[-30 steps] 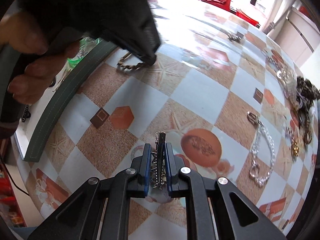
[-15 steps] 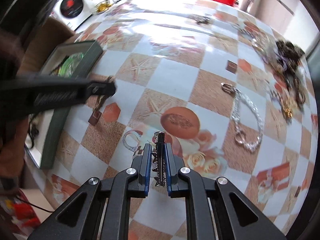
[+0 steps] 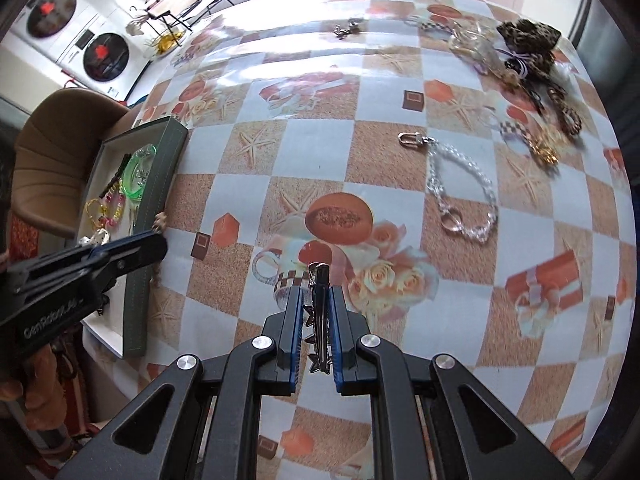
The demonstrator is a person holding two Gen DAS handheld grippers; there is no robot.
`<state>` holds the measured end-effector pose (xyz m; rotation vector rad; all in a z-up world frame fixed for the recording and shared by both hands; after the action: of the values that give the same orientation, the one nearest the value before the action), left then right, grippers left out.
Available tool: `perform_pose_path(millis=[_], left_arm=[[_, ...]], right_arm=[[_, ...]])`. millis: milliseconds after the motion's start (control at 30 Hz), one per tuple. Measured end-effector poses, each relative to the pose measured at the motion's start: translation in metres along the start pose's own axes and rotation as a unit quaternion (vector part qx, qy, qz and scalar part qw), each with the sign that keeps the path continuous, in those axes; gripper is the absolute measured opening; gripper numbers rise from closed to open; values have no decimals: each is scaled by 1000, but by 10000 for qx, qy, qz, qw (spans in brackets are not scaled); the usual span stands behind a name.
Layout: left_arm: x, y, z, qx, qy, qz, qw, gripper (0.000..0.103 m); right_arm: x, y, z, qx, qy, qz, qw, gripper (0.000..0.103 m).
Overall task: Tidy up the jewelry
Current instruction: 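Carry the braided bracelet into the tray and release it while the right tool drops the bar clip there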
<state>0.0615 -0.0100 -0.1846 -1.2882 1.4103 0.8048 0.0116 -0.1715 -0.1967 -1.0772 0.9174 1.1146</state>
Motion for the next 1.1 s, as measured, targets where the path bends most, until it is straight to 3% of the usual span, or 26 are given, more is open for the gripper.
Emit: perform_pose_path(millis=[600, 1100], left_arm=[[-49, 30, 40, -307, 24, -329, 9990, 9], [-77, 49, 118, -1018, -188, -594, 9929, 9]], right_arm=[[-22, -1, 52, -256, 1, 34, 9997, 13], [-19, -24, 127, -855, -170, 26, 9962, 13]])
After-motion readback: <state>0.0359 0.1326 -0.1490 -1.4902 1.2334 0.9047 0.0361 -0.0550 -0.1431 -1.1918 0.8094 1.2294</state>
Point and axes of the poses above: each gripper's, at about its wrist camera, not at the fingertips, and x roughly the way its jaws point, z to its left, y to its underside, the point moved 4 cm from there along x, roughly the way its jaws point, and after that the axes turned 4 degrees about z, right-handed, at the moved point
